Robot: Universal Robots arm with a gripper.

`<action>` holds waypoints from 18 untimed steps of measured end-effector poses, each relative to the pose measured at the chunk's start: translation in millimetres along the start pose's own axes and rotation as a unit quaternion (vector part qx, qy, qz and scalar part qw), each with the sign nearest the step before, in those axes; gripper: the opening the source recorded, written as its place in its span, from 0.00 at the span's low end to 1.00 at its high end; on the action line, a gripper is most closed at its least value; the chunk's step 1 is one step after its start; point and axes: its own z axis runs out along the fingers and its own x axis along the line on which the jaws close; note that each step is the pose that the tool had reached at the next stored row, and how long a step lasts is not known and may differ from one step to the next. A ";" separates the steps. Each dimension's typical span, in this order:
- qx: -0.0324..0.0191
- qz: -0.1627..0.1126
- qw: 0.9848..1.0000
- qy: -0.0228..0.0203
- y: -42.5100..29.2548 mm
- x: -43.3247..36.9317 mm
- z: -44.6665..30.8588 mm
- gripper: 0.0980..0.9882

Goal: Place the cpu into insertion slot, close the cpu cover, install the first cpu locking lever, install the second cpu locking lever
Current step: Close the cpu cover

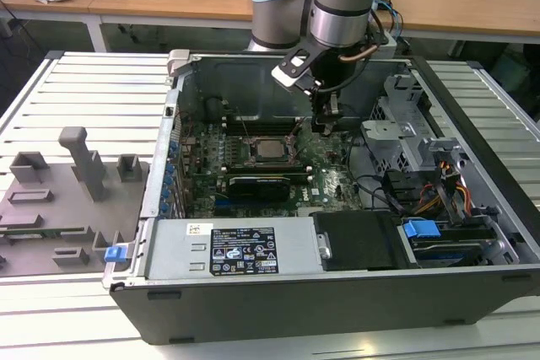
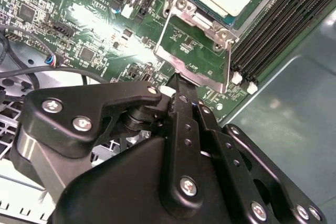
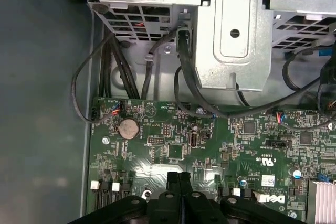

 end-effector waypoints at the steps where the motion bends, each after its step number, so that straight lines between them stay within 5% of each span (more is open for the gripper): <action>1: 0.000 0.000 1.000 0.000 -0.4 0.0 0.0 0.01; 18: 0.000 0.000 1.000 0.000 -6.7 0.3 -0.2 0.01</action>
